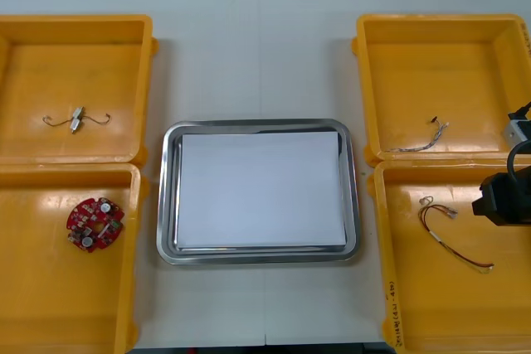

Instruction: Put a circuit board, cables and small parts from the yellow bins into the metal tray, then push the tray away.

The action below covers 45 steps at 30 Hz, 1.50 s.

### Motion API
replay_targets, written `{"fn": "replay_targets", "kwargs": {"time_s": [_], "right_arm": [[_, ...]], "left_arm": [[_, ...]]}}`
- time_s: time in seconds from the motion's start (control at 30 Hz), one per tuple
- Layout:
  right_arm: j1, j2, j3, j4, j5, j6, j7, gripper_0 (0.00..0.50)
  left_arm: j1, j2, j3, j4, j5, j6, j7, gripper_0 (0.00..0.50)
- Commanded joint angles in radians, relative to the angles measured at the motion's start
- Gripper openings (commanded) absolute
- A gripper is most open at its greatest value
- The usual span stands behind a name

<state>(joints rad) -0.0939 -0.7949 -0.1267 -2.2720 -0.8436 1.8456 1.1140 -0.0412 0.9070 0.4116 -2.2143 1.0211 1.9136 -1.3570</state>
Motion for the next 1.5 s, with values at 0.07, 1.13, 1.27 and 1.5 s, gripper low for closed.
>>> {"fn": "replay_targets", "kwargs": {"time_s": [0.07, 1.13, 1.27, 1.5], "right_arm": [[0.013, 0.008, -0.033, -0.026, -0.008, -0.009, 0.0, 0.5], [0.013, 0.008, -0.033, -0.026, -0.008, -0.009, 0.0, 0.5], [0.013, 0.008, -0.033, -0.026, -0.008, -0.009, 0.0, 0.5], [0.013, 0.008, -0.033, -0.026, -0.008, -0.009, 0.0, 0.5]], "left_arm": [[0.017, 0.046, 0.019, -0.024, 0.007, 0.006, -0.074, 0.5], [0.017, 0.046, 0.019, -0.024, 0.007, 0.006, -0.074, 0.5], [0.017, 0.046, 0.019, -0.024, 0.007, 0.006, -0.074, 0.5], [0.017, 0.046, 0.019, -0.024, 0.007, 0.006, -0.074, 0.5]]}}
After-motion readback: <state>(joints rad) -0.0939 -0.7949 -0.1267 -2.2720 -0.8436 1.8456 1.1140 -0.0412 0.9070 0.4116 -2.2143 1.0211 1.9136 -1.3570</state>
